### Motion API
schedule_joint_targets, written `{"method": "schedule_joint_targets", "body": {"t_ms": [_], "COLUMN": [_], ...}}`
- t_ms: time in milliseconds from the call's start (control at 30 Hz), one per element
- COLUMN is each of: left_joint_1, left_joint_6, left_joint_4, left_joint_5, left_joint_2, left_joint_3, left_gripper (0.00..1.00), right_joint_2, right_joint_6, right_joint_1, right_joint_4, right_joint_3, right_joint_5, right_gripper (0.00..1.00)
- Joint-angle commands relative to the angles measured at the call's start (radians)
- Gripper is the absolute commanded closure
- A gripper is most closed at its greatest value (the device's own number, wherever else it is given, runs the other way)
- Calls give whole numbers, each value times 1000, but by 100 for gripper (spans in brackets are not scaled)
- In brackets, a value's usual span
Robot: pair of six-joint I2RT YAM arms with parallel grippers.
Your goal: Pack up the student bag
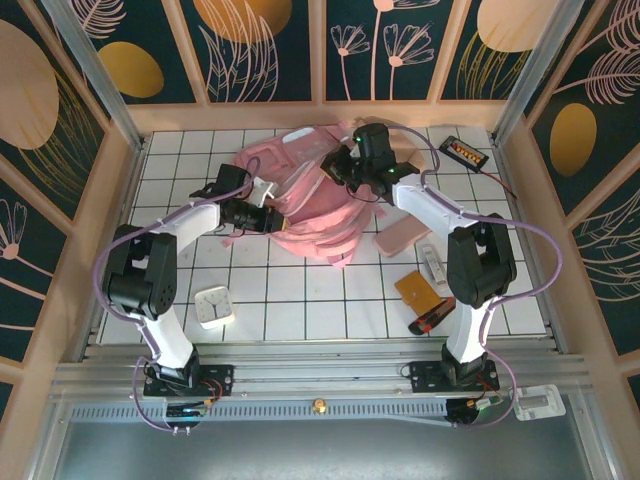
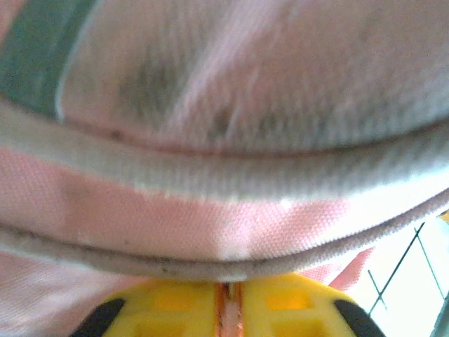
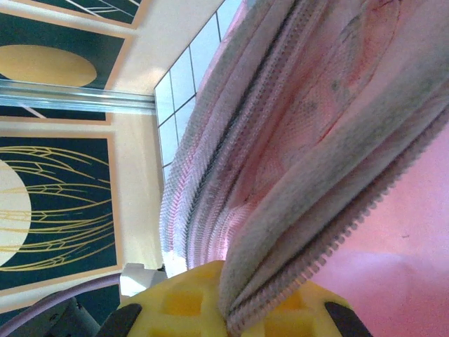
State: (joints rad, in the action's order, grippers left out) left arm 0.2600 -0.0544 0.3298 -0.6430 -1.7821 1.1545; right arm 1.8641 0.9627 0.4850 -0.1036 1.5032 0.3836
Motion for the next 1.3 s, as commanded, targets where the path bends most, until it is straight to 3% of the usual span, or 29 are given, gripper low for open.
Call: {"method": "schedule_joint_targets", "body": {"t_ms": [0, 133, 600, 667, 833, 1067, 1267], "left_joint_1": [-14, -13, -18, -18, -24, -47, -126], "left_joint_6": [24, 27, 43, 44, 47, 31, -12], "left_joint_4": [16, 14, 7, 18, 42, 57, 84], "left_joint_5": [-50, -89, -59, -55, -44, -39, -91], "left_joint_2": [19, -15, 21, 10, -23, -15, -5], "left_joint_3": [-24, 0, -85, -65, -9, 26, 60], "left_gripper": [73, 71, 73, 77, 100, 100, 100], "right_joint_2": [-17, -9, -13, -11, -9, -30, -35], "right_joint_6": [-35, -39, -38, -36, -38, -71, -142], "right_joint_1": [-16, -17, -22, -20, -16, -15, -14], "right_joint_4": [35, 36, 41, 44, 38, 2, -72], "right_joint_3": [38, 46, 28, 29, 33, 17, 28], "right_joint_5": [-8, 4, 11, 14, 15, -1, -40], "right_gripper": [100, 100, 100, 100, 100, 100, 100]}}
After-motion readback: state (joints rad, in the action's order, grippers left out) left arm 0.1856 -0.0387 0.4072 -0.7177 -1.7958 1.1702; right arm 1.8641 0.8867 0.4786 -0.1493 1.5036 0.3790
